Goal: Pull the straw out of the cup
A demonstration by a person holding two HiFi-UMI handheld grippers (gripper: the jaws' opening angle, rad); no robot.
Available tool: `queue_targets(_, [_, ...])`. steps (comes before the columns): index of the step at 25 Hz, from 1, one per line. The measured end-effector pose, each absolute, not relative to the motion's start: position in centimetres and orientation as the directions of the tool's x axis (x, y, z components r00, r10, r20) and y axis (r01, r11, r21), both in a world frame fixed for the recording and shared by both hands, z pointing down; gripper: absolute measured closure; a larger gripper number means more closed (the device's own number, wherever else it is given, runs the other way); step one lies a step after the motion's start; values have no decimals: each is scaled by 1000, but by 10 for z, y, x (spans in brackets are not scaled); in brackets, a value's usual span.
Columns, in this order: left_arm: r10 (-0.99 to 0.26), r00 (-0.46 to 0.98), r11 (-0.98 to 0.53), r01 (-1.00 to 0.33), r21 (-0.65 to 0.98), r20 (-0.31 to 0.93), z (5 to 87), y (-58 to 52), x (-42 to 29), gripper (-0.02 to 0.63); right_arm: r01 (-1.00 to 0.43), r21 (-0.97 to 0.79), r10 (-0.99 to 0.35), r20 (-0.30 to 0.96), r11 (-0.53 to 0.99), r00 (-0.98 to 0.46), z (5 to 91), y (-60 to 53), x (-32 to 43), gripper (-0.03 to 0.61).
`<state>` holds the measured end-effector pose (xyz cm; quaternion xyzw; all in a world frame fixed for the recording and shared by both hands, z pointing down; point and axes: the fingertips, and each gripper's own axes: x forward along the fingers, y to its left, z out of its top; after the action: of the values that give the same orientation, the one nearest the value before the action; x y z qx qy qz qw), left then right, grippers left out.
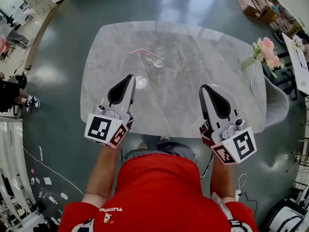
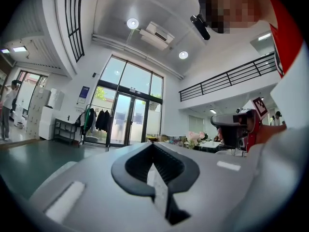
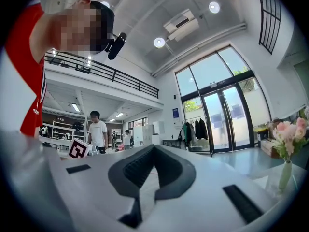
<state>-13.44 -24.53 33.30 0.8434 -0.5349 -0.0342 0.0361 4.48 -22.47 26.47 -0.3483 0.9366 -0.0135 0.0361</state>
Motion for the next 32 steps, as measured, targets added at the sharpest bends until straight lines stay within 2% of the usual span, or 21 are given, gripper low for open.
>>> queue_targets(7, [-928,373,-368,-921,132,17,351,-281,-120,607,-602,-56,-605,-56,796,-794,266,-257,63,577])
queue_targets(14, [-924,377,-356,-912,205,73,379,-307,-119,602,-615,-68,-618,-67,786,-783,265,-277,65,578])
queue_targets(22, [-903,397,-336,-891,304,165,424,-338,-121,511,-657,-65,-660,-69,751,-748,262,-284,67,577])
queue_targets(32, [-878,397,-291,-887,357,269,475,-380,-126,445,-697,-59,-699,-44,715,-713,267,-286,73,577])
